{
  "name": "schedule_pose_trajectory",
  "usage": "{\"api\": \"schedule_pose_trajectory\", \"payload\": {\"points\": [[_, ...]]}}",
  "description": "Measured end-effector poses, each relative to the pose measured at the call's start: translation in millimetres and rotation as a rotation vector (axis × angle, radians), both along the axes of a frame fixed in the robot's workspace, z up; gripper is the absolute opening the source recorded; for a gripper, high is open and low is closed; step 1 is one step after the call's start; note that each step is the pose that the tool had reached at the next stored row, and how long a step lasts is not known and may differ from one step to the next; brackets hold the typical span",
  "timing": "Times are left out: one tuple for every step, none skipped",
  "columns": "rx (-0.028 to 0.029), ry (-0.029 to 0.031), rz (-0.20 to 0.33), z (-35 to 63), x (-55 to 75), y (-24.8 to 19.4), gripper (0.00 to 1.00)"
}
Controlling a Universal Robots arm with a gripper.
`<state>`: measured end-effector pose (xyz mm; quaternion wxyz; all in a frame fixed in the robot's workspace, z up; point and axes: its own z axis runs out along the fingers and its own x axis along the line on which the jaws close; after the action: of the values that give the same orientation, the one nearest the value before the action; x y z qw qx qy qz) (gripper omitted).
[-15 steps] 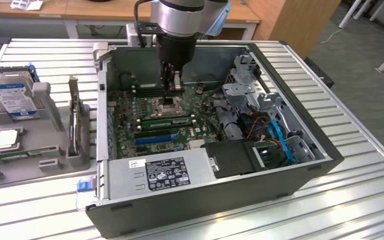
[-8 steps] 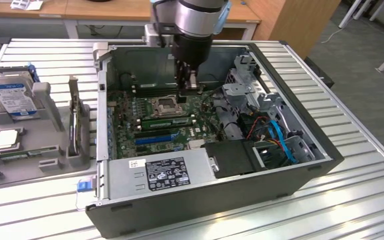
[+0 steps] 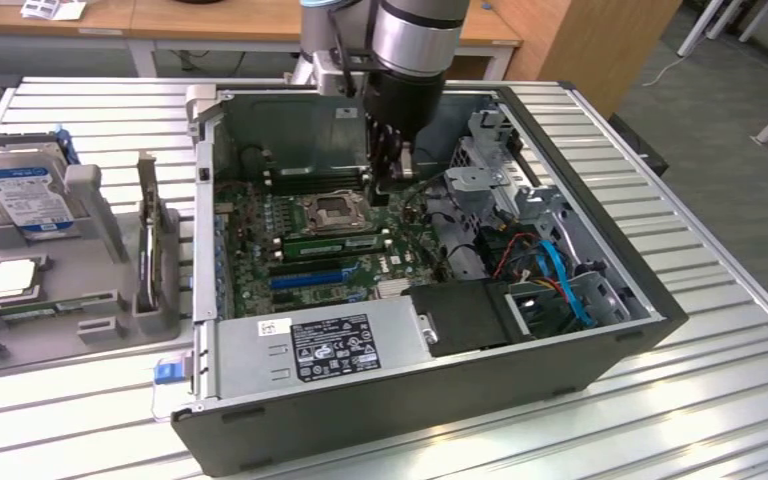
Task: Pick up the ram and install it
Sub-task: 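Press down the ram until it locks into place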
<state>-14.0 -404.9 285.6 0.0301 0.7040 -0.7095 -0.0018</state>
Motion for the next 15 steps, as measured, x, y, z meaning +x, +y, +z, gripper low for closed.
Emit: {"api": "schedule_pose_trajectory", "payload": {"points": [[-0.0001, 0.0, 0.0, -1.9, 0.0, -0.3, 0.11], [-0.0001, 0.0, 0.0, -3.7, 0.0, -0.5, 0.11], [-0.0002, 0.0, 0.001, -5.4, 0.0, -0.6, 0.11], [-0.0003, 0.0, 0.001, -7.3, 0.0, -0.7, 0.11], [-0.0007, -0.0002, 0.001, -8.9, 0.0, -0.8, 0.11], [-0.0014, -0.0007, 0.002, -10.2, 0.0, -0.8, 0.11], [-0.0025, -0.0016, 0.003, -11.3, 0.1, -0.8, 0.11], [-0.0037, -0.0027, 0.004, -12.5, 0.1, -0.8, 0.11], [-0.005, -0.0038, 0.005, -13.5, 0.0, -0.8, 0.11], [-0.0061, -0.005, 0.006, -14.6, 0.0, -0.8, 0.11], [-0.0073, -0.006, 0.007, -15.7, 0.0, -0.8, 0.11], [-0.0084, -0.0072, 0.008, -16.7, 0.0, -0.8, 0.11], [-0.0093, -0.0087, 0.009, -17.7, 0.0, -0.8, 0.11], [-0.0099, -0.0107, 0.01, -18.7, 0.0, -0.8, 0.11], [-0.0102, -0.0112, 0.011, -18.9, 0.0, -0.9, 0.11]]}}
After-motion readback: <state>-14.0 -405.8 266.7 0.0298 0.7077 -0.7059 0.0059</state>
